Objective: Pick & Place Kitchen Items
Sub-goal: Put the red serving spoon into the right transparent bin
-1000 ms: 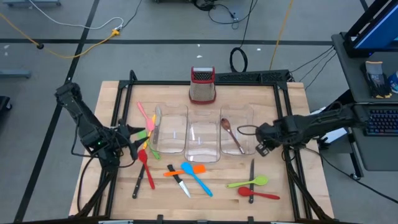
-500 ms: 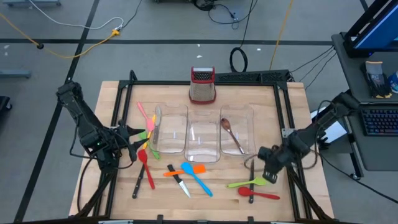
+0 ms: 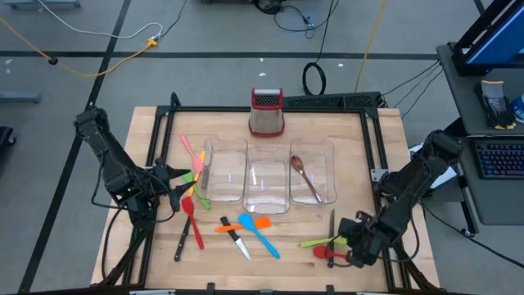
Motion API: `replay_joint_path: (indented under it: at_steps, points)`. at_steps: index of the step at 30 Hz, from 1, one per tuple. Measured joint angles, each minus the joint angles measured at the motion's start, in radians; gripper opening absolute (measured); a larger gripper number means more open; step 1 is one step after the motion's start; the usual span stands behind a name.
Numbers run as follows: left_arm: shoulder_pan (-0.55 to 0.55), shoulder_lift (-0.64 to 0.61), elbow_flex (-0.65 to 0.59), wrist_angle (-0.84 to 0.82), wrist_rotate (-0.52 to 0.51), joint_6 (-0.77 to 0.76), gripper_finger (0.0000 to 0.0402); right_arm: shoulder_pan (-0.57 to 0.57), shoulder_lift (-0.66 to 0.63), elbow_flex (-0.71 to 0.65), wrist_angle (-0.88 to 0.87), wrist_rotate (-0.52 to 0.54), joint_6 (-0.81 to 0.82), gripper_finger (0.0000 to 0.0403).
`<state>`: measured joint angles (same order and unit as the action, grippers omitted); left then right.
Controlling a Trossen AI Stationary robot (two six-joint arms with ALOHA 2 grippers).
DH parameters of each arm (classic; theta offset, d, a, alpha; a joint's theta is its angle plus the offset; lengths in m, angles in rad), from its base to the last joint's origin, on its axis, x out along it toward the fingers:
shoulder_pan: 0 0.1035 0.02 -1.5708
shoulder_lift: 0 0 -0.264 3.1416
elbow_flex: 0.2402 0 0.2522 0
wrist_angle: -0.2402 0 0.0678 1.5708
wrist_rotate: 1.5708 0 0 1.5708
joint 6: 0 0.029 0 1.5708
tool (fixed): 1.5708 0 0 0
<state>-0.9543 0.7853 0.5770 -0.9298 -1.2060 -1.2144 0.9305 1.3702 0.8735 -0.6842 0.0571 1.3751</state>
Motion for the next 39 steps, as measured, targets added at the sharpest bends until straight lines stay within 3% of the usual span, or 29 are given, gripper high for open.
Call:
replay_joint_path:
  at_steps: [13,26,32,39]
  points:
    - [0.000,0.000,0.000,0.003,0.000,-0.012,0.0216,0.001,0.056,0.040,0.098,0.017,0.026,0.0000]
    - [0.000,0.000,0.000,0.004,0.001,-0.012,0.0216,-0.002,0.042,0.040,0.098,-0.065,0.046,0.0002]
    - [0.000,0.000,0.000,0.004,0.000,0.000,0.0216,-0.004,0.042,0.040,0.097,-0.115,0.079,0.0040]
    - [0.000,0.000,0.000,0.004,0.000,0.000,0.0216,-0.004,0.042,0.040,0.120,-0.097,0.078,0.0122]
